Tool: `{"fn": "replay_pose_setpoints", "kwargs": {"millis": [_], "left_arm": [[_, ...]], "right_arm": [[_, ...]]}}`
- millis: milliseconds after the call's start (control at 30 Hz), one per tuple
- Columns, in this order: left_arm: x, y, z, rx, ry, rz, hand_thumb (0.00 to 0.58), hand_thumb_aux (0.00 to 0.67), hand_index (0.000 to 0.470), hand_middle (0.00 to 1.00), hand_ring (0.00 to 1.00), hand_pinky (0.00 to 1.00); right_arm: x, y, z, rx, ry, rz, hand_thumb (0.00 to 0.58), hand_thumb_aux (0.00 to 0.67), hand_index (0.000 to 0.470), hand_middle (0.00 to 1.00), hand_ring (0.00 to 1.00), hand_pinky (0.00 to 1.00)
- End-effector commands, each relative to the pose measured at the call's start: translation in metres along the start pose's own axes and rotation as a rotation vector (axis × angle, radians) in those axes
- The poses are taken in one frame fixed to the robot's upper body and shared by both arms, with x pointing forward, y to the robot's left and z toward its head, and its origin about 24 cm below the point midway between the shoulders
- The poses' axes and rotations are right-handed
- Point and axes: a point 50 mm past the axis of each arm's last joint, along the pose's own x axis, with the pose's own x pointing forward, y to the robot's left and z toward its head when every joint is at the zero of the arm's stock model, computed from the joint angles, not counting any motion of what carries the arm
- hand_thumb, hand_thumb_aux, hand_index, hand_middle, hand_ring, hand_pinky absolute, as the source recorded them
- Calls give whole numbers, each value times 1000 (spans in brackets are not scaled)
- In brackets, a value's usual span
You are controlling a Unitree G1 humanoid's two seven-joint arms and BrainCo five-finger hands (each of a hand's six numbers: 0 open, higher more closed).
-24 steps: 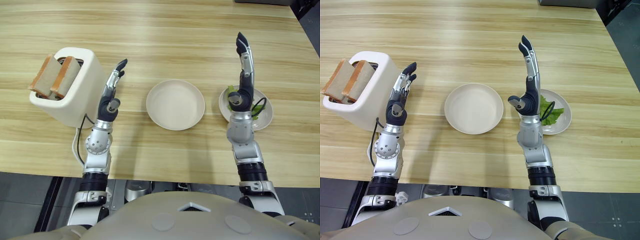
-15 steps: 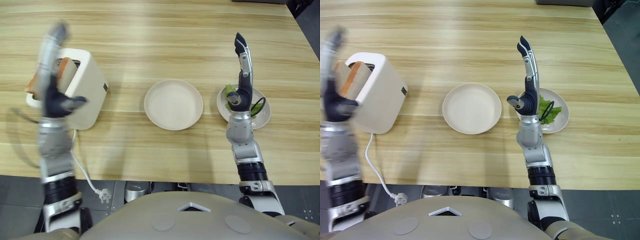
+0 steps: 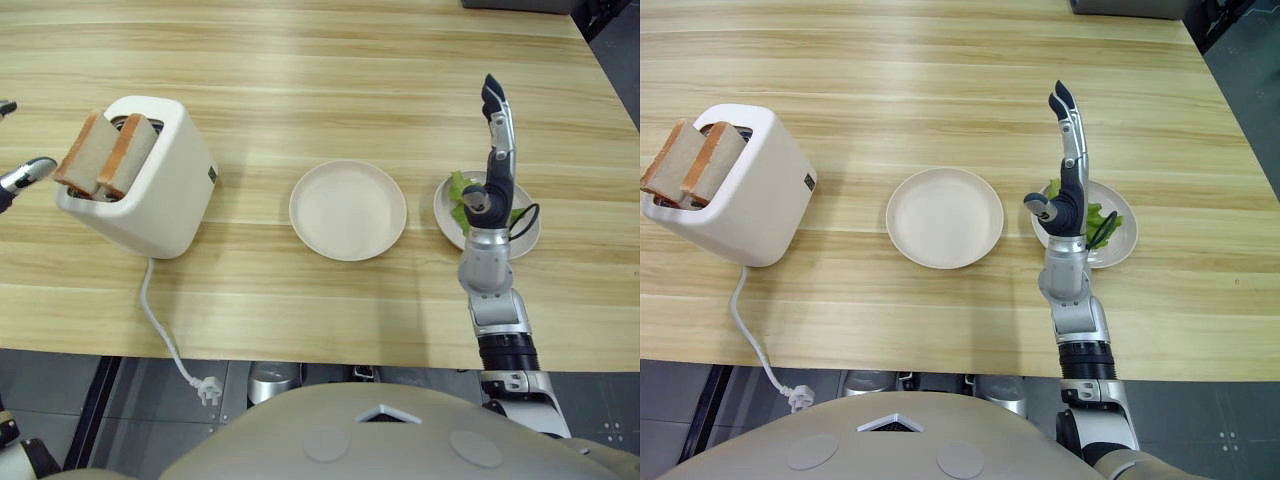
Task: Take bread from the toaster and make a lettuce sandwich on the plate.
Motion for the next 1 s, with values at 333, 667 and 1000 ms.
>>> {"fn": "replay_pose_setpoints", "kwargs": {"millis": [333,667,1000], "left_arm": [[21,-29,-3,15,-3,-91,23,13,9,0,0,0],[31,-12,4,-14,-36,35,580,670,460,0,0,0],[49,30,80,-67,-354,386,580,670,460,1000,1000,1000]], "right_arm": [[-1,-3,-2,-1,15,-5,0,0,0,0,0,0],[0,0,-3,5,16,4,0,0,0,0,0,0],[1,7,-8,8,15,41,0,0,0,0,0,0]]}}
